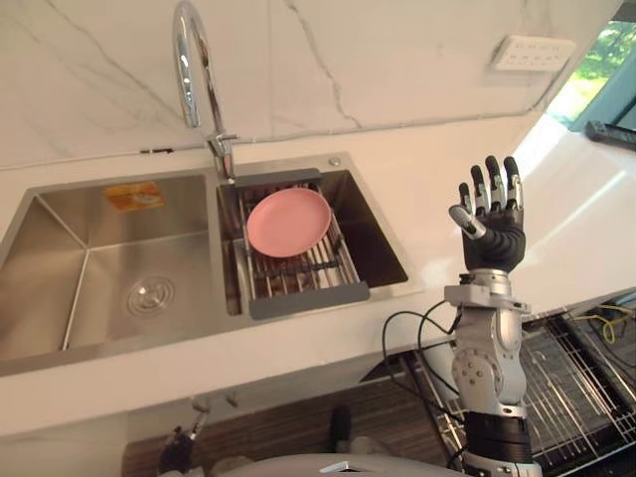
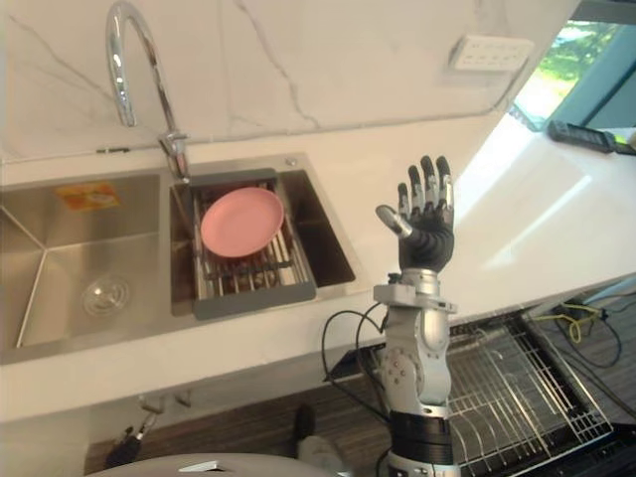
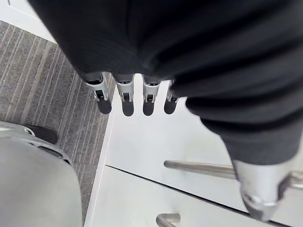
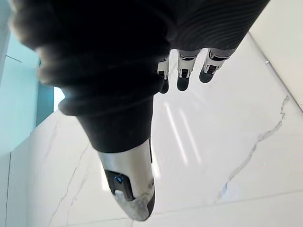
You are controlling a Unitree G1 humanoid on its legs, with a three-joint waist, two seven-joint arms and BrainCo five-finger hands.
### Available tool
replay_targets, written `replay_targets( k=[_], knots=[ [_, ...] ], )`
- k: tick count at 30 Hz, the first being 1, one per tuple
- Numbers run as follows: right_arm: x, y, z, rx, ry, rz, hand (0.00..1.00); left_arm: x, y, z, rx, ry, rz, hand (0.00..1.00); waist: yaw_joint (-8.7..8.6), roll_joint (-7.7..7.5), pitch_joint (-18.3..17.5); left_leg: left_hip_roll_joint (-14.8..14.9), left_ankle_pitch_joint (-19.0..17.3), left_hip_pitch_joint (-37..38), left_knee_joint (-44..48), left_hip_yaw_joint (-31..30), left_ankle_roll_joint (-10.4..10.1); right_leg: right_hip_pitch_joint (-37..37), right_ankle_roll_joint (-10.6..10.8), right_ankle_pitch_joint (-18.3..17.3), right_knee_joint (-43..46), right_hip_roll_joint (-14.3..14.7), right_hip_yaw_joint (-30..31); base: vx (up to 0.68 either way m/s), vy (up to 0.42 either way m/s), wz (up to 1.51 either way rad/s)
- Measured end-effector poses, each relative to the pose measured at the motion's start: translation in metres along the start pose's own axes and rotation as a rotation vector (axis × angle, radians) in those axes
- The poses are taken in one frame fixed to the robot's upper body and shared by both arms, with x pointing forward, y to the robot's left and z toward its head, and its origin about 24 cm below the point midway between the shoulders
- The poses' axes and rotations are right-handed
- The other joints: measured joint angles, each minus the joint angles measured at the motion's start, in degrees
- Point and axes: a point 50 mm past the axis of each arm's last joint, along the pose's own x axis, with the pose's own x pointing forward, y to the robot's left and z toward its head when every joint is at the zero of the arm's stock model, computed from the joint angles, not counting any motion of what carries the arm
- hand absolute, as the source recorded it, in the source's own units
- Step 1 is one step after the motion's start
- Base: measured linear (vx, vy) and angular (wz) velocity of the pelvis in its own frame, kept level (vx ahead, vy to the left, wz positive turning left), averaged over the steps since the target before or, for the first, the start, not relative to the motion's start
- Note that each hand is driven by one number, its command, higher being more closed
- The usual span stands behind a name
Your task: Walk over to the sink, pick up the cup, carry it to the dishwasher, place the cup inside the dishwasher, then close the dishwasher door
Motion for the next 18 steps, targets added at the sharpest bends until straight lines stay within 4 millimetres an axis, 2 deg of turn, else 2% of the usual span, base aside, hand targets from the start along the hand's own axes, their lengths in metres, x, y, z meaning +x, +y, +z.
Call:
replay_targets(
  k=[4,6,8,10,12,18],
  knots=[
    [-0.002,0.000,-0.002,-0.009,0.029,0.036,0.00,0.000,0.002,0.001,0.003,-0.002,0.021,0.00,0.23,-0.53,0.3,-0.6,0.3,-0.6,0.0,-0.6,0.4,0.0,0.3,0.0,-0.2,-0.7,-1.0,-0.01,0.018,0.14],
    [-0.007,-0.001,-0.004,-0.101,0.056,0.066,0.00,0.000,0.003,0.000,0.006,-0.002,0.022,0.00,0.93,-0.85,0.4,-0.9,0.4,-0.6,-0.1,-0.7,0.6,0.1,0.5,-0.3,-0.4,-1.0,-1.3,-0.03,0.019,0.07],
    [-0.008,-0.003,-0.005,-0.244,0.085,0.100,0.00,0.000,0.003,0.001,0.031,-0.012,0.021,0.00,1.63,-0.94,0.6,-1.0,0.4,-0.7,-0.2,-0.7,0.7,0.0,1.0,-0.6,-0.5,-1.2,-1.4,0.00,0.010,0.02],
    [-0.006,-0.003,-0.002,-0.490,0.093,0.138,0.00,-0.001,0.005,0.000,0.066,-0.011,0.028,0.00,1.68,-0.88,0.6,-1.1,0.7,-0.6,-0.8,-0.8,0.8,-0.1,1.0,-0.6,-0.5,-1.5,-1.5,0.00,0.013,0.02],
    [-0.005,-0.003,-0.002,-0.655,0.089,0.157,0.00,-0.001,0.006,-0.001,0.075,-0.009,0.035,0.00,1.56,-0.89,0.6,-1.1,0.9,-0.6,-1.1,-0.7,0.7,-0.3,0.7,-0.4,-0.5,-1.5,-1.5,0.00,0.000,0.00],
    [0.013,0.004,0.012,-1.077,-0.028,0.220,0.00,-0.001,0.009,-0.004,0.154,0.003,0.063,0.00,1.42,-0.92,0.5,-1.3,1.1,-0.7,-1.0,-0.8,0.9,-0.2,0.7,-0.1,-0.5,-1.7,-1.5,0.00,0.000,0.00]
  ],
)
